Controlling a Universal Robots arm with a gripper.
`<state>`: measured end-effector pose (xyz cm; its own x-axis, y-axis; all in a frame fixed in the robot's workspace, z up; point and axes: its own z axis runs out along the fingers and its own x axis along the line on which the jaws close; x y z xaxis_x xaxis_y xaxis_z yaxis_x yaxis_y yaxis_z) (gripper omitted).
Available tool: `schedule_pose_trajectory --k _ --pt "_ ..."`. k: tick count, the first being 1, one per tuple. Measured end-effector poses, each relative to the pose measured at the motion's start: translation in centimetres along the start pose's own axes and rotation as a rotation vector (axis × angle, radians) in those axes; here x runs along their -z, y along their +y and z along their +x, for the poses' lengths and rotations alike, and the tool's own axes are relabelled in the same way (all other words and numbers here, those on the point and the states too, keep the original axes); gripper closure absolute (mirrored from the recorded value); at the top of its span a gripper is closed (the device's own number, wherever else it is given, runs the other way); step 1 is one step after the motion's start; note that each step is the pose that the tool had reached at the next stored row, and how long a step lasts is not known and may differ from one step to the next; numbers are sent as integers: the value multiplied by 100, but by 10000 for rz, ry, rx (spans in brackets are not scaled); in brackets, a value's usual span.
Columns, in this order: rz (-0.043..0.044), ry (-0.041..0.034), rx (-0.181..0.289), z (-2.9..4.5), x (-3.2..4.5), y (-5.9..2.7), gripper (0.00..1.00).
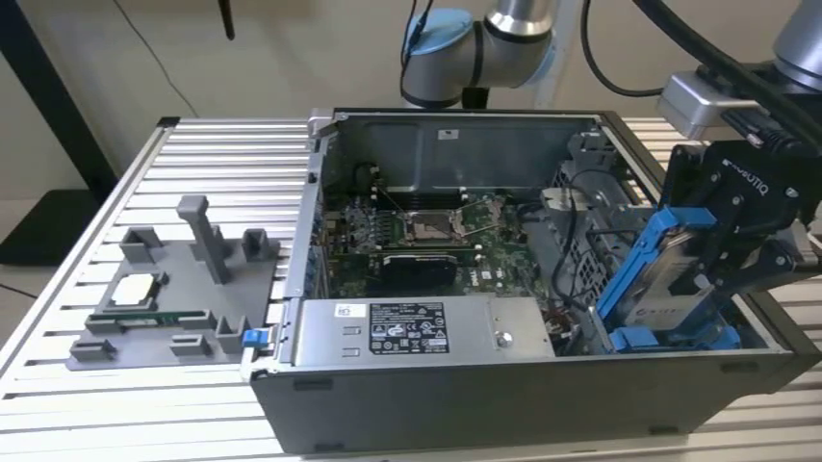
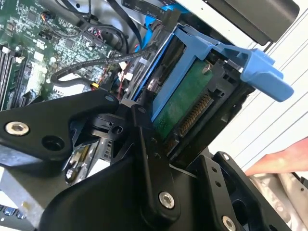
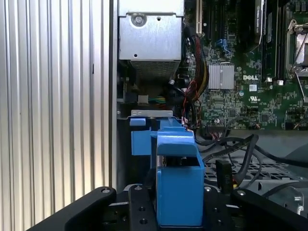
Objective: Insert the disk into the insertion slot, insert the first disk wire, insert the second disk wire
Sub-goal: 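Insert the disk into the insertion slot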
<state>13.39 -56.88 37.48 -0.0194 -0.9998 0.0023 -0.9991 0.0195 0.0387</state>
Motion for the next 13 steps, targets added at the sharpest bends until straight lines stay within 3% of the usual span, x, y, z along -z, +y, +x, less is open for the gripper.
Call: schedule_pose_trajectory --k 1,2,9,13 --pt "0 0 0 0 0 0 100" --pt "0 0 1 0 0 0 0" --pt "0 -3 0 0 6 0 0" --pt "-5 -2 -1 0 55 2 0"
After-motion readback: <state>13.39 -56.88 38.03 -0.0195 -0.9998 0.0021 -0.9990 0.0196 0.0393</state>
